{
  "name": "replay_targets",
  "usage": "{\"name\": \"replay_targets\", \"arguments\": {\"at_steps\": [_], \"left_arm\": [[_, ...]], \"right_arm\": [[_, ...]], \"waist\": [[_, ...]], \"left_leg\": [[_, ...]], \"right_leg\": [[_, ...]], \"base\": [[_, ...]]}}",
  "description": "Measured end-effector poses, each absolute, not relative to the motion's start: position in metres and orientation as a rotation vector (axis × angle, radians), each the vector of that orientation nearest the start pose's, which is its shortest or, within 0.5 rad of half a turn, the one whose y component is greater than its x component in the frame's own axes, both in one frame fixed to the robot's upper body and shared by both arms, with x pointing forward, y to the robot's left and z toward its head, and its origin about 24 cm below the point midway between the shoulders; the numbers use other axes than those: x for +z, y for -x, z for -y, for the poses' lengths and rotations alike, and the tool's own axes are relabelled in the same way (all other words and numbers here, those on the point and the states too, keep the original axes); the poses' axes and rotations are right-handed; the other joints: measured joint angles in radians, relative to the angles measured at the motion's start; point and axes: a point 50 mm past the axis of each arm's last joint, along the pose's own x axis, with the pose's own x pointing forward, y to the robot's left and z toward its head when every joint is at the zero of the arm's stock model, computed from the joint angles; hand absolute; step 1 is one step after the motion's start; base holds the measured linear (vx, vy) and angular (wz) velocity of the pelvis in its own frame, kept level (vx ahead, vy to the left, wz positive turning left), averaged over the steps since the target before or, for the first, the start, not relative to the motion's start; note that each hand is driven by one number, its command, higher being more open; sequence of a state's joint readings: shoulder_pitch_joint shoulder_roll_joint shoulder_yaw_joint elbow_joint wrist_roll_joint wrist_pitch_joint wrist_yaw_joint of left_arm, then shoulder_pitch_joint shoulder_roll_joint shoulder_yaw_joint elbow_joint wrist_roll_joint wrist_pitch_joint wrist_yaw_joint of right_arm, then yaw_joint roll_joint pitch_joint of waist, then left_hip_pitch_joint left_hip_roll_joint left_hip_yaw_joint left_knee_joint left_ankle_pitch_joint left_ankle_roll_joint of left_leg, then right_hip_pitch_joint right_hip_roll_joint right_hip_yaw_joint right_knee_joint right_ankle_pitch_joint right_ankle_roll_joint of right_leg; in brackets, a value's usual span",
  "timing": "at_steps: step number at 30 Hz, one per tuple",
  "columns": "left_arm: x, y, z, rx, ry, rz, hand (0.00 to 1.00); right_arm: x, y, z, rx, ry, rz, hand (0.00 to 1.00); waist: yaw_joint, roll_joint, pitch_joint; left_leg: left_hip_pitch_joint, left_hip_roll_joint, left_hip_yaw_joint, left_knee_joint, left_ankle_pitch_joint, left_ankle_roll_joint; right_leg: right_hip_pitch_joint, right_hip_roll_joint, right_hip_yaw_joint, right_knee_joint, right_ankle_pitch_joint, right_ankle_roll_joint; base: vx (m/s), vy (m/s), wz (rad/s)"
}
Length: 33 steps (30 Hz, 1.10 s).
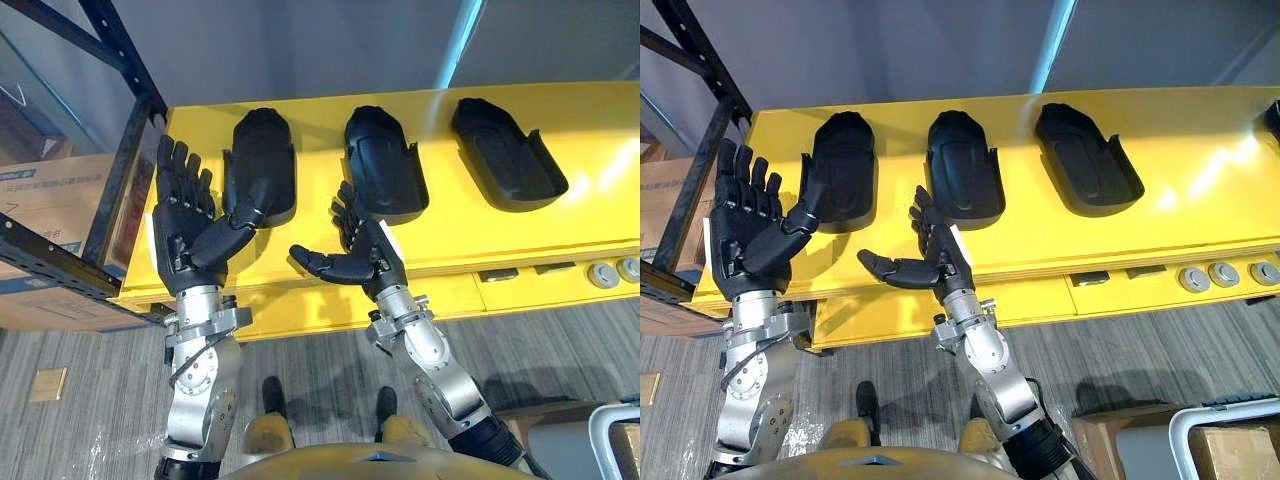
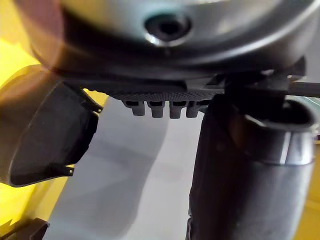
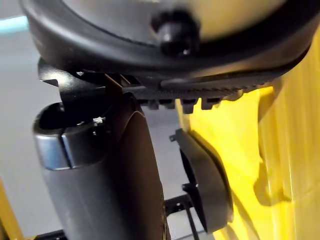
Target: Walk over and take three plastic housings, then place them on the shelf
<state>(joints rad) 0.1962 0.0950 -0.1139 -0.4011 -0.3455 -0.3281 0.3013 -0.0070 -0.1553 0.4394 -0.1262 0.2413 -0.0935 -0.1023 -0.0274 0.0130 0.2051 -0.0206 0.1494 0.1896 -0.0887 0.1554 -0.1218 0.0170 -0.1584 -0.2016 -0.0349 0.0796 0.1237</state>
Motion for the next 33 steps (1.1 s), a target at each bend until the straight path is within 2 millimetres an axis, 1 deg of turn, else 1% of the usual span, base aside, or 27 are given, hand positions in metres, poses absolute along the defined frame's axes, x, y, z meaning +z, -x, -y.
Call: {"name": "replay_targets", "arguments": {"at_steps": [7, 13, 22, 27, 33], "left_arm": [[0.113, -0.202, -0.16, 0.195, 0.382, 0.454, 1.0], [0.112, -0.202, -0.16, 0.195, 0.383, 0.452, 1.0], [0.111, -0.201, -0.159, 0.194, 0.384, 0.443, 1.0], [0.11, -0.201, -0.159, 0.195, 0.385, 0.44, 1.0], [0.109, -0.201, -0.154, 0.176, 0.393, 0.432, 1.0]], "right_arm": [[0.064, -0.232, 0.077, 0.325, -0.141, 0.111, 1.0], [0.061, -0.23, 0.078, 0.313, -0.142, 0.1, 1.0], [0.061, -0.23, 0.078, 0.275, -0.128, 0.103, 1.0], [0.061, -0.23, 0.079, 0.253, -0.129, 0.102, 1.0], [0.061, -0.23, 0.078, 0.275, -0.13, 0.103, 1.0]], "waist": [[-0.001, 0.006, 0.001], [-0.002, 0.016, 0.001], [-0.003, 0.022, 0.001], [-0.003, 0.033, 0.001], [-0.004, 0.033, 0.001]], "left_leg": [[0.007, 0.0, 0.005, 0.0, -0.001, -0.001], [0.008, 0.0, 0.005, 0.0, -0.001, -0.001], [0.01, 0.0, 0.007, 0.0, -0.001, -0.001], [0.011, 0.0, 0.007, 0.0, -0.001, -0.001], [0.012, 0.0, 0.008, 0.0, -0.001, -0.001]], "right_leg": [[0.001, 0.0, 0.005, 0.0, 0.0, 0.0], [0.001, 0.0, 0.006, 0.0, 0.0, 0.001], [0.003, 0.0, 0.007, 0.0, 0.0, 0.001], [0.003, 0.0, 0.009, 0.0, 0.0, 0.002], [0.003, 0.0, 0.009, 0.0, 0.0, 0.002]], "base": [[0.0, 0.0, 0.0], [0.0, 0.0, 0.0], [0.0, 0.0, 0.0], [0.0, 0.0, 0.0], [0.0, 0.0, 0.0]]}}
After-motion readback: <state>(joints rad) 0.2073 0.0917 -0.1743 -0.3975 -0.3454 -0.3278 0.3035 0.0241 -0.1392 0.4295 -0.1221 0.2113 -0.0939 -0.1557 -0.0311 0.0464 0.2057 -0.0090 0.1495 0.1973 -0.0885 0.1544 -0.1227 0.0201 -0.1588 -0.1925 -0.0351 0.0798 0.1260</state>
